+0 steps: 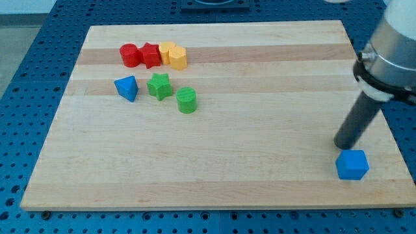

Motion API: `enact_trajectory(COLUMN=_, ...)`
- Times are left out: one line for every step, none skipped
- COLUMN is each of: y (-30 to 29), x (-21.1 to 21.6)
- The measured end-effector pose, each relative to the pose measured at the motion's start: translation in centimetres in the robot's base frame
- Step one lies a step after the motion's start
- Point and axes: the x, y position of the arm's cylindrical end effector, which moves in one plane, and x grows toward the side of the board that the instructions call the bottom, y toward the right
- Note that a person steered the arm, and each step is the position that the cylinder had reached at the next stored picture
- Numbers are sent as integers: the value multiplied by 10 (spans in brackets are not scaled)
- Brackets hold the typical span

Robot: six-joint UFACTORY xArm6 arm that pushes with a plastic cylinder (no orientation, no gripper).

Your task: Keep green circle diagonally in between blue blocks

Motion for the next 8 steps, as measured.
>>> enact_trajectory(y=-51, x=-53)
enact_trajectory(y=-121, x=-97)
enact_trajectory(y=-195, x=-123)
enact_trajectory(y=-262, x=-130)
enact_trajectory(y=-295, x=-109)
enact_trajectory(y=-295, x=-80)
enact_trajectory(y=-292, x=-55)
enact_trajectory(y=-300, x=-61)
